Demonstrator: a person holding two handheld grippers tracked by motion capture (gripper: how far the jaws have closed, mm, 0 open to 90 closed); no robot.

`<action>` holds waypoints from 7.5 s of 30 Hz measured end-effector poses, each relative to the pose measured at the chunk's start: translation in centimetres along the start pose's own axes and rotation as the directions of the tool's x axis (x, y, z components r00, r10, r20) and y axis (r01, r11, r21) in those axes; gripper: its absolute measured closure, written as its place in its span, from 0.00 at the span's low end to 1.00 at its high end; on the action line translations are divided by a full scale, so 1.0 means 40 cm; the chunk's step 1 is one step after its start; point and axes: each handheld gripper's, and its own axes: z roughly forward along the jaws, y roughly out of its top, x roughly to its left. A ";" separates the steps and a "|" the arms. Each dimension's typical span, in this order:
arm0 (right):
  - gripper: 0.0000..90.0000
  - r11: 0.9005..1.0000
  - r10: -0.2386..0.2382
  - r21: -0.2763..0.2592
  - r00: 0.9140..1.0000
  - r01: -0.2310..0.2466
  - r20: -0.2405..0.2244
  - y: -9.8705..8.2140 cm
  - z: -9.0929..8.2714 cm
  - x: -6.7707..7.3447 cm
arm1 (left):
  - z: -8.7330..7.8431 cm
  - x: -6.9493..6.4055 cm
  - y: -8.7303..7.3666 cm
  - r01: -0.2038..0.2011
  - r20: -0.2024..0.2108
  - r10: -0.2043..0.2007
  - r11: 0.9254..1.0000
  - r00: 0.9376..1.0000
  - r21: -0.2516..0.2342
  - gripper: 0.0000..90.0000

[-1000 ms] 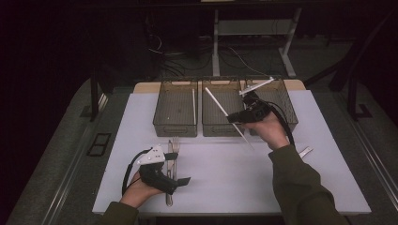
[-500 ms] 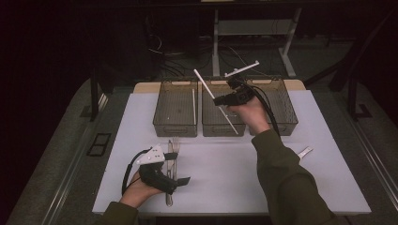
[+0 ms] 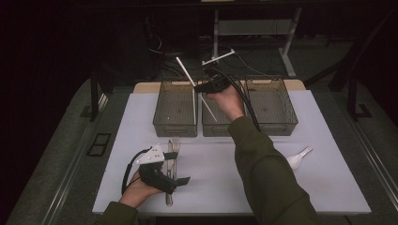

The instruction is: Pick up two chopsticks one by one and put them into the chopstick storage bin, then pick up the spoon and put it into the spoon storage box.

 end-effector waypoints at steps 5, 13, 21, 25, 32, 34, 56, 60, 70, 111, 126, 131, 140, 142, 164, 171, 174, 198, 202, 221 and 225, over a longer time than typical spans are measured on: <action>0.94 1.000 0.005 -0.001 1.000 -0.005 0.017 0.034 0.051 0.017 | -0.002 0.000 0.001 -0.004 0.005 0.004 1.000 1.000 -0.004 0.00; 0.94 1.000 0.000 0.001 1.000 0.000 0.021 0.067 0.130 0.060 | -0.004 0.001 0.002 -0.004 0.010 0.004 1.000 1.000 -0.009 0.00; 0.94 1.000 -0.002 -0.007 0.999 0.002 0.032 0.052 0.188 0.074 | -0.002 0.000 0.003 0.001 0.015 -0.001 1.000 1.000 -0.015 0.00; 0.94 1.000 0.003 -0.012 1.000 -0.002 0.015 0.031 0.209 0.071 | -0.004 0.001 0.003 -0.005 0.019 0.005 1.000 1.000 -0.011 0.00; 0.94 0.998 -0.003 0.058 1.000 0.001 0.029 -0.007 0.247 0.070 | -0.003 0.000 0.003 -0.005 0.024 0.005 1.000 1.000 -0.005 0.00; 0.94 0.997 -0.008 0.079 0.999 0.005 0.034 -0.017 0.258 0.068 | -0.003 0.000 0.003 -0.004 0.025 0.004 1.000 1.000 -0.004 0.00; 0.70 0.988 -0.048 0.150 0.999 0.047 0.005 -0.027 0.237 0.066 | -0.003 0.001 0.003 -0.008 0.020 0.008 1.000 1.000 0.002 0.00; 0.61 0.989 -0.054 0.139 0.998 0.058 -0.032 -0.035 0.205 0.062 | -0.002 0.001 0.002 -0.007 0.019 0.007 1.000 1.000 0.004 0.00; 0.52 0.989 -0.106 0.101 0.992 0.113 -0.064 -0.084 0.111 0.058 | -0.001 0.000 0.000 -0.008 0.013 0.008 1.000 1.000 0.012 0.00; 0.41 0.992 -0.111 -0.074 0.992 0.107 -0.057 -0.371 -0.223 -0.067 | -0.007 0.006 -0.007 0.012 -0.022 -0.011 1.000 1.000 0.023 0.00; 0.41 0.994 -0.077 -0.084 0.997 0.075 -0.026 -0.476 -0.305 -0.110 | -0.014 0.008 -0.006 0.011 -0.039 -0.010 1.000 0.999 0.020 0.00; 0.41 0.994 -0.062 -0.091 0.998 0.061 -0.003 -0.508 -0.341 -0.124 | -0.018 0.007 -0.006 0.007 -0.039 -0.006 1.000 0.999 0.019 0.00; 0.48 0.997 -0.059 -0.044 0.996 0.062 0.071 -0.565 -0.372 -0.149 | -0.017 0.005 -0.006 0.004 -0.039 -0.003 1.000 0.999 0.023 0.00; 0.51 0.998 -0.056 -0.028 0.994 0.059 0.097 -0.577 -0.380 -0.158 | -0.017 0.003 -0.006 0.006 -0.039 -0.005 1.000 0.999 0.021 0.00; 0.99 0.995 0.024 0.084 0.951 -0.052 0.309 -0.679 -0.450 -0.337 | -0.015 0.002 -0.006 0.006 -0.040 -0.005 1.000 0.999 0.024 0.00; 1.00 0.988 0.052 0.119 0.935 -0.100 0.350 -0.689 -0.442 -0.381 | -0.014 0.003 -0.007 0.010 -0.040 -0.009 1.000 0.999 0.026 0.00; 1.00 0.982 0.059 0.144 0.929 -0.119 0.366 -0.694 -0.433 -0.392 | -0.014 0.003 -0.007 0.009 -0.038 -0.008 1.000 0.999 0.026 0.00; 1.00 0.962 0.071 0.222 0.929 -0.160 0.362 -0.754 -0.471 -0.365 | -0.015 0.004 -0.007 0.008 -0.036 -0.007 1.000 0.999 0.024 0.00; 1.00 0.961 0.073 0.226 0.934 -0.160 0.350 -0.768 -0.485 -0.353 | -0.015 0.003 -0.007 0.009 -0.037 -0.009 1.000 0.999 0.023 0.00; 0.61 0.990 0.115 0.066 0.981 -0.126 0.156 -0.748 -0.496 -0.312 | -0.011 0.003 -0.008 0.007 -0.036 -0.006 0.999 0.999 0.032 0.00; 0.57 0.990 0.097 0.085 0.983 -0.112 0.159 -0.747 -0.480 -0.308 | -0.011 0.003 -0.008 0.007 -0.034 -0.006 0.999 0.999 0.033 0.00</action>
